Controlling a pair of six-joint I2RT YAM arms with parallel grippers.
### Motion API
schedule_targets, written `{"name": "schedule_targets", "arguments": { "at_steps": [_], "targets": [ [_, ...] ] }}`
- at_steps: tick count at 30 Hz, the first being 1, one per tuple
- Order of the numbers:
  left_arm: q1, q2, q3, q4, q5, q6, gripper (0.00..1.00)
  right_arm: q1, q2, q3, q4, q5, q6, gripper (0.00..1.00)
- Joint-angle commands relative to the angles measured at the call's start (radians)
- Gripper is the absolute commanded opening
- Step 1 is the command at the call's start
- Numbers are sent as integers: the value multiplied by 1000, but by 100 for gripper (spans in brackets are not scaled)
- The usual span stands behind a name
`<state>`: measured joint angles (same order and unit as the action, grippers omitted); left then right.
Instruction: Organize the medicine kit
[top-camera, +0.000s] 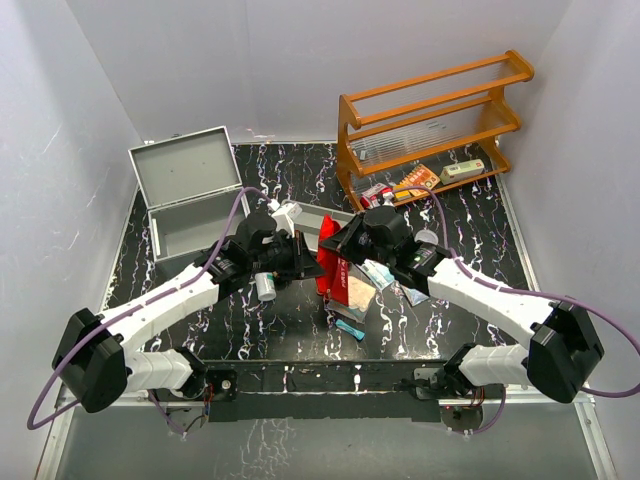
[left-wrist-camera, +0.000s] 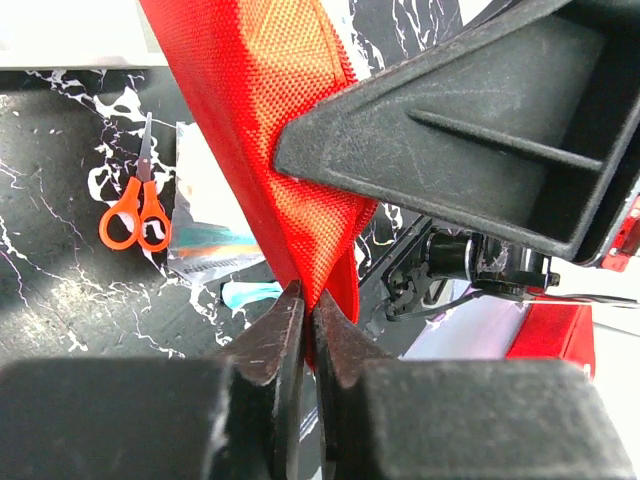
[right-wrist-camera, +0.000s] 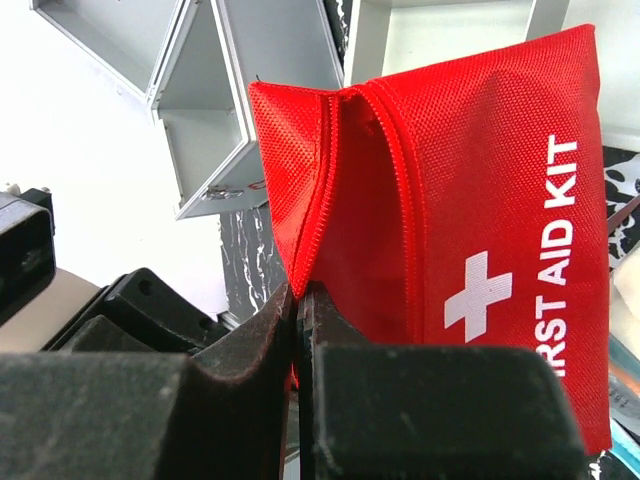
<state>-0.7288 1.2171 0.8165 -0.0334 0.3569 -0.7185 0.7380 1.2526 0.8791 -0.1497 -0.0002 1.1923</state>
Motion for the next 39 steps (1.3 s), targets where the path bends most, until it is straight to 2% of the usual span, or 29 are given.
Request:
{"name": "schedule_targets", "arguments": {
  "at_steps": [1,2,7,10,17,21,25,33,39],
  "targets": [
    [-1,-1,5,-1,-24,37,0,4,10,45,11,7,-41,0],
    [-1,0,7,-6,-31,44,0,3,13,57,-12,14,-52,2],
    [-1,7,28,-66,-79,76,0,4,20,135,-164,84,-113,33],
    [-1,14,47,-104,-91,100,0,4,4,160,-225,119,-164,41],
    [-1,23,77,-154,-88,152,0,4,44,224,-347,220,-302,42],
    [-1,21,88,-169,-83,170,0,4,114,271,-381,180,-395,42],
    [-1,21,94,-172,-67,182,0,6,171,291,-343,69,-467,42],
    [-1,24,95,-177,-56,187,0,18,262,321,-315,33,-497,41],
    [-1,24,96,-181,-58,185,0,27,297,328,-317,67,-485,37]
  ]
}}
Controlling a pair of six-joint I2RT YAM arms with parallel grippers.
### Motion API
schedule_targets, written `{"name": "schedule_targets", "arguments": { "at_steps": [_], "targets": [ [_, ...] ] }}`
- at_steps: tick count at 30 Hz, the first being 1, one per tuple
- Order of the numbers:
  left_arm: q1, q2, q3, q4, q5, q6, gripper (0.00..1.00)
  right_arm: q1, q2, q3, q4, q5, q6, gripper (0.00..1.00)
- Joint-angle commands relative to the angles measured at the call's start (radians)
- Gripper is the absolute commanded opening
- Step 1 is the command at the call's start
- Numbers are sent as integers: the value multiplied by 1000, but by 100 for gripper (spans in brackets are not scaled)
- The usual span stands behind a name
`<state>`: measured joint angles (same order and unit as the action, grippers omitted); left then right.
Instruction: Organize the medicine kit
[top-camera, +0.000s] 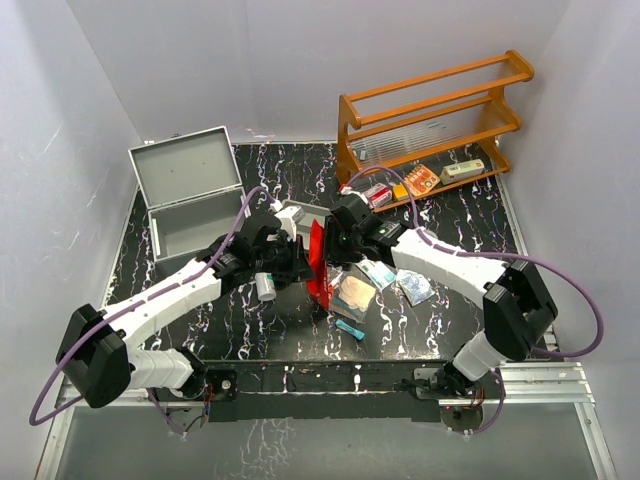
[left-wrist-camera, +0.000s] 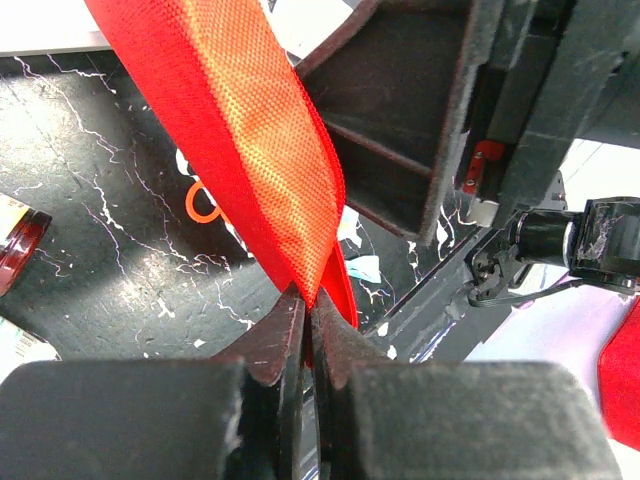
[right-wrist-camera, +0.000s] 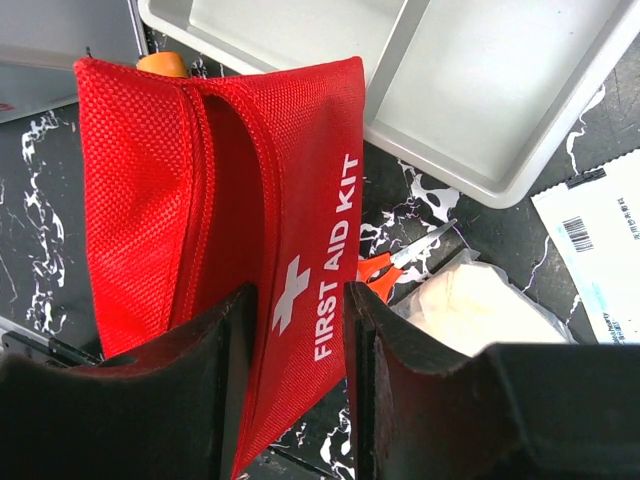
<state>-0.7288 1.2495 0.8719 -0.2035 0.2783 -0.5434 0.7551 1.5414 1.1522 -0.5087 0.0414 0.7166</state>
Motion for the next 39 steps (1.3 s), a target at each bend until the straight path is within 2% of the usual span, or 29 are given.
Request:
{"name": "schedule_targets", "arguments": {
  "at_steps": [1,3,7,10,14,16,23,27,34,38,39],
  "targets": [
    [-1,-9,41,-13,14,7,0,11,13,57,36,41,-5,35],
    [-1,-7,45,-22,13,-5,3,17,21,62,24,72,-2,24],
    [-1,6,50,-29,7,-50,30,35,26,66,29,61,-8,3],
    [-1,8,38,-12,-16,-87,43,41,26,48,58,40,7,0],
    [-1,2,34,-3,-89,-132,46,46,30,41,58,44,36,0],
    [-1,8,37,0,-116,-144,45,47,30,37,66,32,42,0],
    [0,30,76,-44,-232,-132,32,55,41,38,73,10,41,0],
    [0,40,88,-27,-228,-117,28,58,42,39,68,11,33,0],
    [1,60,93,-13,-203,-103,26,60,48,44,61,13,25,0],
    [0,69,97,-32,-219,-91,3,61,43,44,49,45,34,0],
    [0,72,104,-52,-239,-82,0,62,39,48,37,63,38,0]
  ]
}}
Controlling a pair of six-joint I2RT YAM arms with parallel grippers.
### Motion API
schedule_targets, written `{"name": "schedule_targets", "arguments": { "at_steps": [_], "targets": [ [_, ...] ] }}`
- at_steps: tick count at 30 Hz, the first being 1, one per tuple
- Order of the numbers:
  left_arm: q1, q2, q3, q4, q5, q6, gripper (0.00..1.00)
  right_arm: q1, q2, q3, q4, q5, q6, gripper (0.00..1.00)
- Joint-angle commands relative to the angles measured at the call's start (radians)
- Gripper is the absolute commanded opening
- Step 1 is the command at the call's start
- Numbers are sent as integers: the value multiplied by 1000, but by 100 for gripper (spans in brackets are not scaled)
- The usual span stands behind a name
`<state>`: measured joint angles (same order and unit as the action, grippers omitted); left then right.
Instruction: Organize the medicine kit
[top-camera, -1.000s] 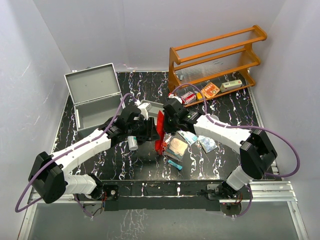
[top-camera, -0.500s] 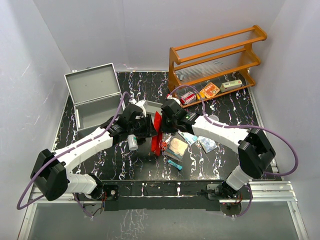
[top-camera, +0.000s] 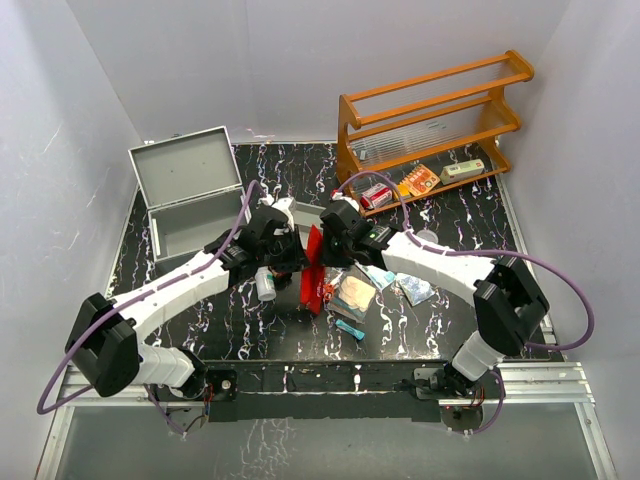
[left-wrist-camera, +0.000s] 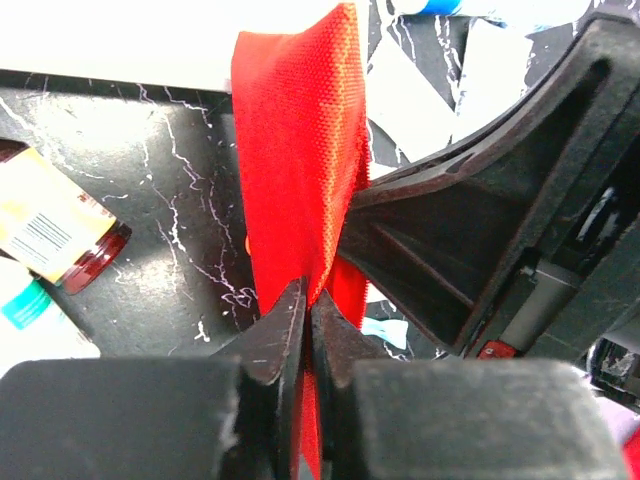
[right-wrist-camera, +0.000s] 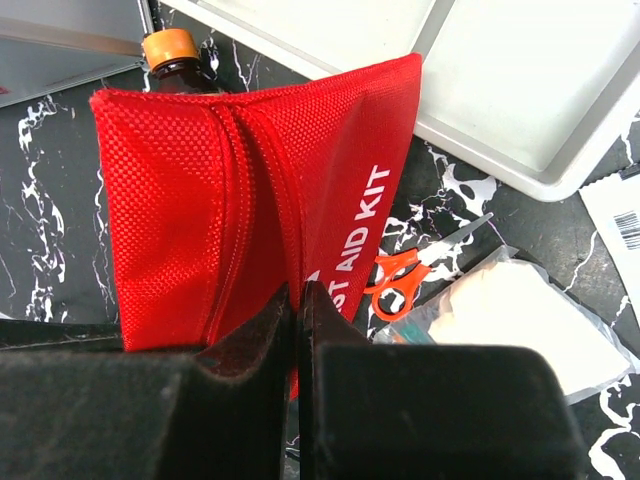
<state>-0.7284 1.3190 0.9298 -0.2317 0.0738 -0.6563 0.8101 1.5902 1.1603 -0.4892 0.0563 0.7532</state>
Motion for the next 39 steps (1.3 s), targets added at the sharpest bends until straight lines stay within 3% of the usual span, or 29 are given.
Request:
{"name": "schedule_targets", "arguments": {
  "at_steps": [1,8,13,20,24,34,35,39],
  "targets": [
    [0,5,57,-53,-62,40,0,8,-14,45,-1,74,7,0],
    [1,18,162,-217,-202,92,0,63,-36,122,-172,285,43,6],
    [1,42,225,-314,-290,95,0,66,0,176,-299,332,78,5],
    [0,45,224,-341,-329,81,0,66,-61,141,-185,240,77,12],
    [0,45,205,-336,-328,84,0,65,-57,126,-173,239,86,0],
    [0,13,168,-326,-316,91,0,44,-60,-9,-42,158,94,0],
    [0,6,163,-318,-306,95,0,37,-75,-24,-3,123,83,1],
    [0,-9,137,-290,-257,119,0,23,-136,-78,162,-22,6,26]
  ]
}}
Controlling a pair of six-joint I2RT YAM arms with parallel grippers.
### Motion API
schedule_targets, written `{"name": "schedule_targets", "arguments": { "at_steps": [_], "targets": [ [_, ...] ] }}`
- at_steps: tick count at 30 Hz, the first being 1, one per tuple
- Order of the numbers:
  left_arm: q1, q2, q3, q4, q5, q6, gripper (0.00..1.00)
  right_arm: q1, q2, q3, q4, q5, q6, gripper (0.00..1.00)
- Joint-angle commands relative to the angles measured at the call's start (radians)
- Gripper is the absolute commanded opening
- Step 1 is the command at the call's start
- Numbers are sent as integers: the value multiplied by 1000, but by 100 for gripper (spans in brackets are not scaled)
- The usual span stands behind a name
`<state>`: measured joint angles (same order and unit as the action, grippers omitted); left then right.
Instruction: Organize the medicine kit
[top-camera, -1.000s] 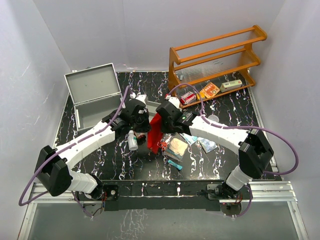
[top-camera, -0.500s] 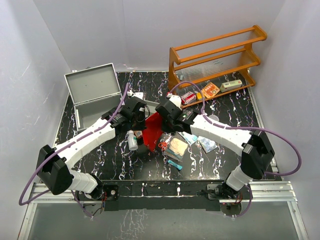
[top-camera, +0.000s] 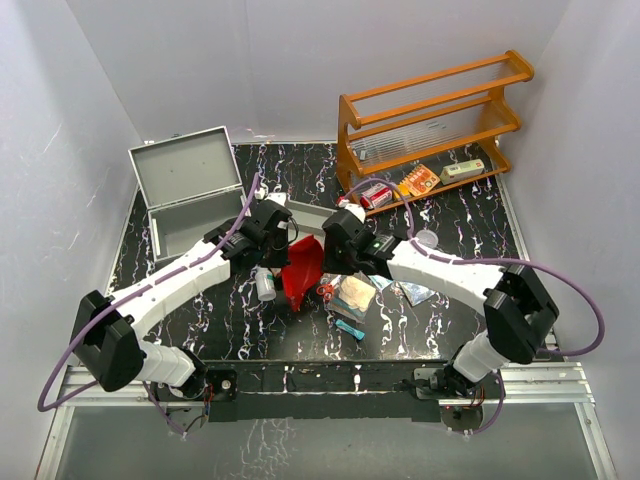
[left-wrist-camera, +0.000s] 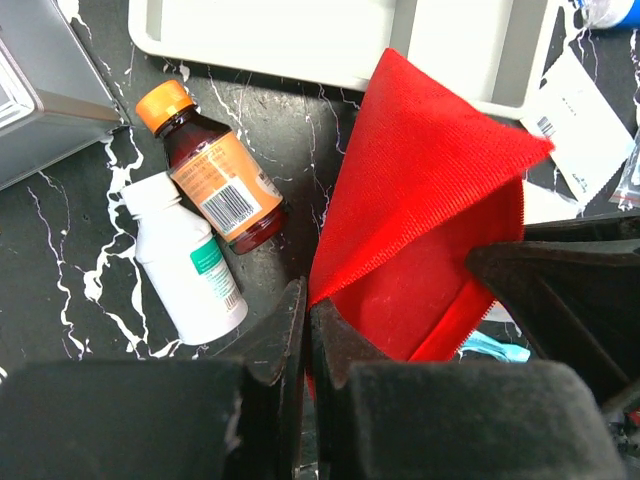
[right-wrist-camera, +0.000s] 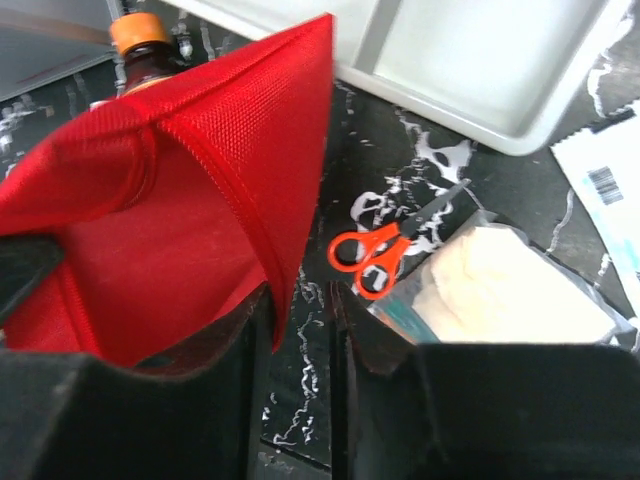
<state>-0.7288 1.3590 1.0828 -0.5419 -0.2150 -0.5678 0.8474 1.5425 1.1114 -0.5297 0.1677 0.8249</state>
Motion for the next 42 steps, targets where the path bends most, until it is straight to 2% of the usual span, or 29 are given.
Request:
{"name": "schedule_targets", "arguments": {
  "at_steps": [1,4,6,12,15,20,23,25,28,34,39,42],
  "targets": [
    [0,-46,-16,19,35,37,0,-18,-101,-34,230,-169,-88,29],
    [0,-32,-6,-4,34,51,0,-23,-145,-46,261,-209,-109,43],
    [1,-26,2,-14,31,63,0,-24,-201,-69,266,-197,-108,48],
    [0,-20,30,-32,29,86,0,-38,-415,-241,252,-90,-115,53],
    [1,-13,50,-55,27,95,0,-39,-468,-317,209,-76,-186,51],
    [0,-5,91,-117,17,102,0,-39,-442,-383,100,-7,-208,52],
    [1,-7,110,-150,21,109,0,-39,-389,-382,66,60,-208,62],
    [0,-15,109,-153,32,112,0,-41,-340,-367,66,102,-237,65],
    [1,-25,106,-155,38,112,0,-53,-248,-336,114,112,-335,65],
    [2,-35,96,-150,67,99,0,-122,-107,-282,191,31,-529,59],
    [2,-37,82,-136,99,94,0,-166,-61,-272,185,-55,-575,55],
    [3,-38,73,-128,104,95,0,-168,-44,-276,160,-105,-564,49]
  ]
}}
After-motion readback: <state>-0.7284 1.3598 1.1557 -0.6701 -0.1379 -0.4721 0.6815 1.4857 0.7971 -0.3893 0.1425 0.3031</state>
